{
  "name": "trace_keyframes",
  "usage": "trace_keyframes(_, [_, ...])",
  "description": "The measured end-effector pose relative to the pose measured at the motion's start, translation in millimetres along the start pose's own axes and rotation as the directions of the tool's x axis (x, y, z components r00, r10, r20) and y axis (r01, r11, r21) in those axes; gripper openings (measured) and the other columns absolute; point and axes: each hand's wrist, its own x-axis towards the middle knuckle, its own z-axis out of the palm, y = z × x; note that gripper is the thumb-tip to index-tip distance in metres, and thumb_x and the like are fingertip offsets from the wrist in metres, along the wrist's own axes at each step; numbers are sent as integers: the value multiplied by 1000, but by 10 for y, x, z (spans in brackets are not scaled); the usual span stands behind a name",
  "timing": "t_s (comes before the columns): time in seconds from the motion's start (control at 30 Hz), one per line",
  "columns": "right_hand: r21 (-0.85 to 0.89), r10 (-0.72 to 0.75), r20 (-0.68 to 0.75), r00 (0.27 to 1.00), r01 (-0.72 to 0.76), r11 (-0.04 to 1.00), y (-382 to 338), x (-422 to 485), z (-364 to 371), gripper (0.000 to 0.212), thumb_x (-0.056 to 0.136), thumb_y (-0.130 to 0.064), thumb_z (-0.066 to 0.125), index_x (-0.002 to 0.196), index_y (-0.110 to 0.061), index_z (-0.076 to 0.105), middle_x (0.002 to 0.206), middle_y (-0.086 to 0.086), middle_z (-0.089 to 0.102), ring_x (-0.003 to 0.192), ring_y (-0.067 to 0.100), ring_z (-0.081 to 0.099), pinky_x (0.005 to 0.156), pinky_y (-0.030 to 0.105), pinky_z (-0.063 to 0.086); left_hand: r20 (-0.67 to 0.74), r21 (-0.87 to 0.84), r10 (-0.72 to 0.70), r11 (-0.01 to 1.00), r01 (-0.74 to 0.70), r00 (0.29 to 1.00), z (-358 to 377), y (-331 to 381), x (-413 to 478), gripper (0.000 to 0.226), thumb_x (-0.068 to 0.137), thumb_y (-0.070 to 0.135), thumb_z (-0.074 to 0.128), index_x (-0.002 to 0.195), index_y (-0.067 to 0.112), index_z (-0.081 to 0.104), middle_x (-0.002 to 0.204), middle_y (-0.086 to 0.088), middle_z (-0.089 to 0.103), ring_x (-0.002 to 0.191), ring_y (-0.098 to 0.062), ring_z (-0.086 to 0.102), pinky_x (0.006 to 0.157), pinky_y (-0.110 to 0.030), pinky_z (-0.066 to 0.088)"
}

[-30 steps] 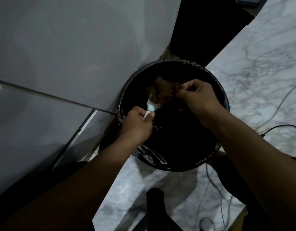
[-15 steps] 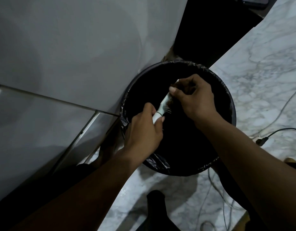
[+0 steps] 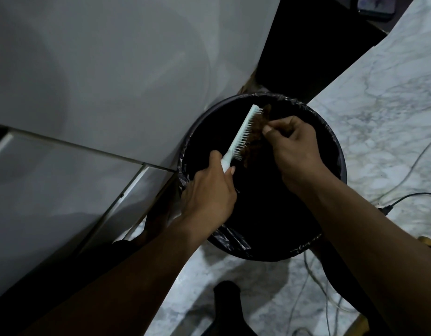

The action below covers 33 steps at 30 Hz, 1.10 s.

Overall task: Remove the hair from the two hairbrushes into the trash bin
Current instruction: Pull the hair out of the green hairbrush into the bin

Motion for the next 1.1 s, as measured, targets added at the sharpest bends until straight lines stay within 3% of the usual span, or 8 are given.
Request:
trace_keyframes(0.1, [217,171,40,984,-176,960,-12,17,-12,13,97,-6,59,88,-14,62,90,9,69,84,21,70,79,42,62,46,-21,-8,1000,9,999,-19,-2,22,21,105,45,38,105,24,35,73,4,51,58,-16,50,53,-34,33])
trace_keyframes(0.2, [438,302,130,944,-328,837,-59,25,-29,10,98,-7,55,103,-12,61,102,9,71,94,24,70,79,44,63,41,-49,-2,999,4,999,-45,-8,36,21,105,45,38,105,25,36,74,2,54,58,-15,51,49,-33,30])
trace_keyframes(0.27, [472,278,186,942,-334,816,-75,22,-41,30,96,-20,59,124,-11,60,117,9,70,107,27,70,81,46,62,18,-6,25,1000,-25,1000,-53,-1,17,20,105,45,38,103,25,34,73,4,52,57,-17,49,49,-33,29])
trace_keyframes(0.37, [331,161,159,974,-207,921,-105,5,-55,46,92,-30,62,137,-25,53,128,0,64,116,19,64,89,43,60,16,102,69,992,-70,998,-43,27,-20,22,106,43,37,111,22,38,79,3,52,63,-24,47,58,-35,34])
trace_keyframes(0.53, [179,66,177,982,-98,979,-142,-38,-57,50,79,-29,49,126,-27,67,123,0,67,118,19,61,107,49,49,-2,164,68,984,-67,998,-44,38,-40,25,106,41,37,119,20,40,80,1,52,65,-24,44,59,-36,32])
trace_keyframes(0.67, [135,6,103,995,-20,991,-77,-67,-39,47,81,-49,71,118,-20,69,112,-2,73,107,12,69,99,37,55,-3,210,104,972,-101,995,-36,51,-65,26,106,39,36,123,20,39,89,-3,64,74,-32,61,62,-36,34])
trace_keyframes(0.73, [-9,-77,-20,997,77,997,-1,-55,-26,44,78,-40,83,113,-19,68,101,-7,73,95,4,71,90,29,58,11,209,125,970,-125,992,-7,41,-79,25,106,40,36,122,21,38,97,-6,69,82,-35,67,62,-38,38])
trace_keyframes(1.1, [-109,-116,-147,982,100,989,63,58,-57,16,87,-31,76,84,-16,72,83,5,77,81,19,76,80,43,63,31,108,97,989,-99,995,-20,51,-42,24,106,41,38,117,20,39,83,-1,55,68,-28,50,61,-36,35])
